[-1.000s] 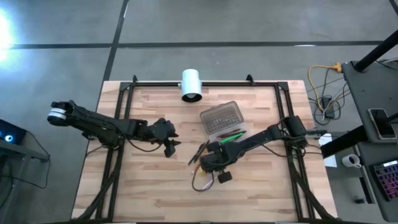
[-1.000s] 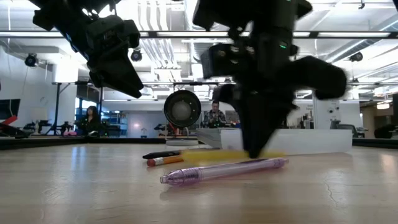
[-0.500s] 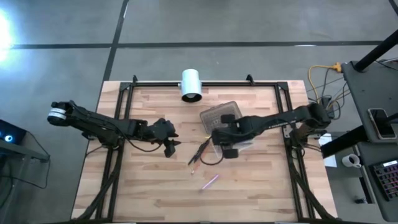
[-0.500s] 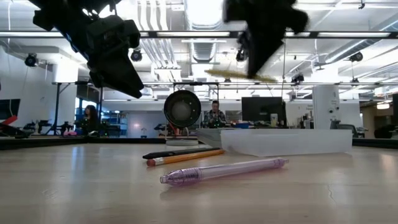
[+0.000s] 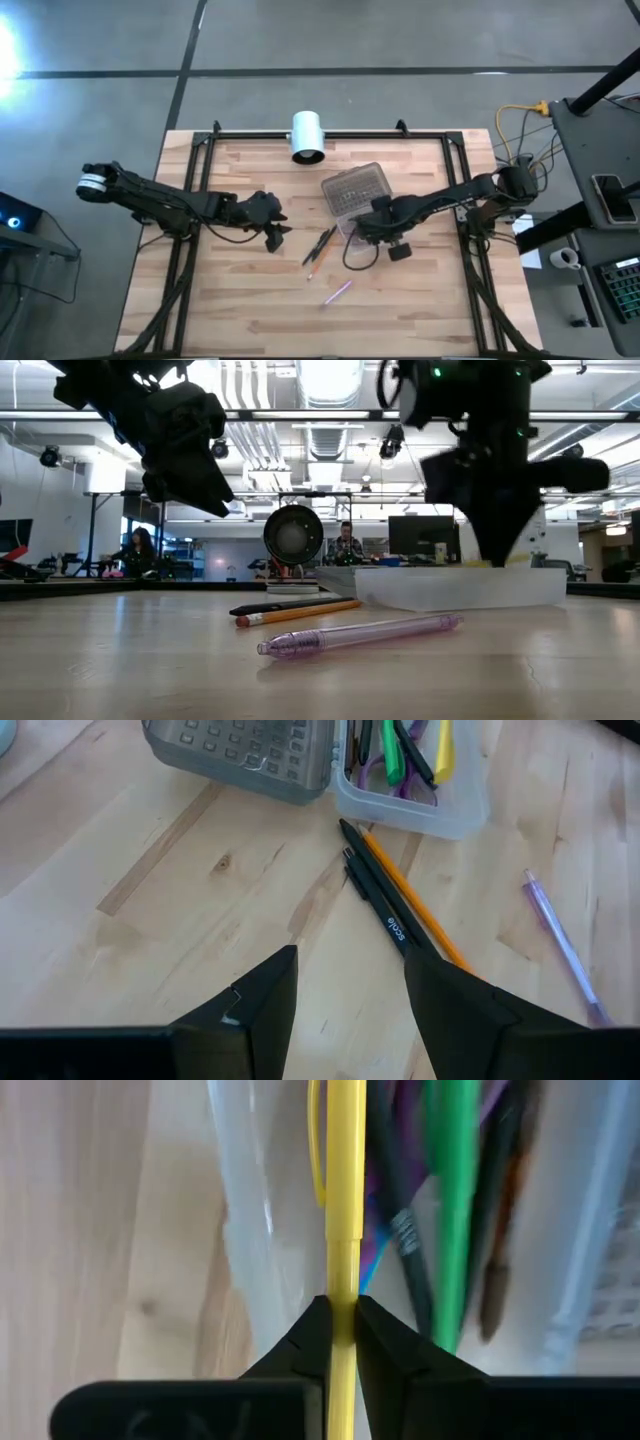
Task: Pick & place school supplies into a supply box
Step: Put the yellow pen into the supply box, then put the black pen into the supply box
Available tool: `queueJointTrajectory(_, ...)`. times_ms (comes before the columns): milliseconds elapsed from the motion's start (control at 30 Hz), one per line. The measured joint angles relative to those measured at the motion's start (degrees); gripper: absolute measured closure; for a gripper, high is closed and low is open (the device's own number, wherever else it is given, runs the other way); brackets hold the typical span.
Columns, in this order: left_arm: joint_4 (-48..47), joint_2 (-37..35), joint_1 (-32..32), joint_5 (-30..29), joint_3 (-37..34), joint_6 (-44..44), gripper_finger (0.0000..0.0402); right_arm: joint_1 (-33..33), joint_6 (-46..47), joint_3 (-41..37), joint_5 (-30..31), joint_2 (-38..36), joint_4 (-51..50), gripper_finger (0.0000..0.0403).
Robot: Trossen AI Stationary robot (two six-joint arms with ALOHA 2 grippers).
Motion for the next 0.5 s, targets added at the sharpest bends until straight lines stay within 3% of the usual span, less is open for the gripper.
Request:
queueJointTrajectory(233, 1.22, 1.37, 0.17, -0.03, 0.0, -2.61, 0.0231, -0.07, -0.02, -3.96, 0.11, -0.12, 0.92, 0.0332)
queueJointTrajectory(500, 2.37, 11.43, 0.13, 2.3, 4.7, -9.02, 0.0231, -0.17, 0.15, -3.2, 3.23, -3.58, 2.91, 0.0237)
